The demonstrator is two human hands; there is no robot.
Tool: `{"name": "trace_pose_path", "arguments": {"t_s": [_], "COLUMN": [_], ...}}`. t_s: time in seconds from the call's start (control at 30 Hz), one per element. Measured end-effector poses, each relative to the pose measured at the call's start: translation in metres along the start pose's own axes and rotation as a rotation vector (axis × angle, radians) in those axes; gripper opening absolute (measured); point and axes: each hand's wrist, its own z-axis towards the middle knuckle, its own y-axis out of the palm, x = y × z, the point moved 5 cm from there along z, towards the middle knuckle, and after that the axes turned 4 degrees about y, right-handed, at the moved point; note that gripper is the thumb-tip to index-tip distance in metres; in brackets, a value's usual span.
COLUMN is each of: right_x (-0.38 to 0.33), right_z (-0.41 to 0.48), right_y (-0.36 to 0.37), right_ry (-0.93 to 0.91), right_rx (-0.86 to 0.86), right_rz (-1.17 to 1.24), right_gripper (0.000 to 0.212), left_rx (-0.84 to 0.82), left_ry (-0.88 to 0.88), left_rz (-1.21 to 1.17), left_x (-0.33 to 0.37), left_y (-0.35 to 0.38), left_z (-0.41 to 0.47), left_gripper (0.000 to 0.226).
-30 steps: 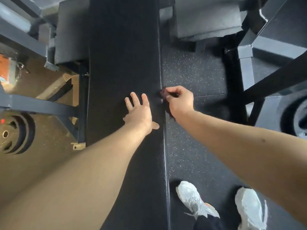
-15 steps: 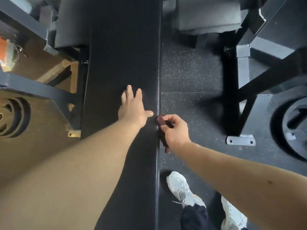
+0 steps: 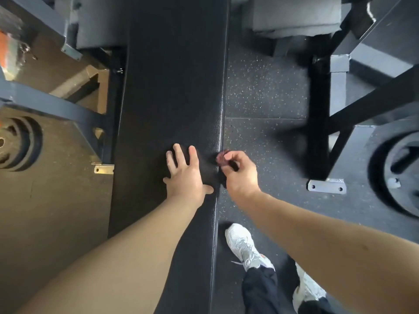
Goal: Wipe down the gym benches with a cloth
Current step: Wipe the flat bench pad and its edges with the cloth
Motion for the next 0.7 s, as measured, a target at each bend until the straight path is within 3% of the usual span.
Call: {"name": "trace_pose_path", "arguments": {"t_s": [0.1, 0.2, 0.33, 0.4, 0.47, 0.6, 0.7], "right_x": [0.014, -0.015, -0.064, -0.068, -0.058, -0.015, 0.024], "right_z": [-0.024, 0.000, 0.055, 0.061, 0.049, 0.011, -0.021], "right_y": [-0.008, -0.007, 0.002, 0.004, 0.005, 0.003, 0.001], "right_ry": [0.060, 0.095, -0.050, -0.129, -0.168, -0.231, -0.152], "right_rx": [-0.084, -0.087, 0.064, 0.112, 0.115, 0.076, 0.062], "right_rz": [-0.062, 0.017, 0.096, 0.066, 0.011, -0.066, -0.072], "right_gripper": [0.024, 0.012, 0.016, 0.028, 0.038, 0.035, 0.038], "left_rx": [-0.007, -0.012, -0.013, -0.011, -0.008, -0.018, 0.004], "left_ry": [-0.002, -0.011, -0.024, -0.024, -0.028, -0.026, -0.017], "left_rz": [-0.003, 0.019, 0.058, 0.072, 0.076, 0.049, 0.035], "left_x": [0.001, 0.002, 0.001, 0.001, 0.001, 0.001, 0.001], "left_y": [0.001, 0.000, 0.004, 0.005, 0.005, 0.005, 0.004], "left_z": [0.000, 0.001, 0.006, 0.008, 0.009, 0.013, 0.013], "left_gripper": [0.120, 0.121, 0.122, 0.122, 0.124, 0.129, 0.129]}}
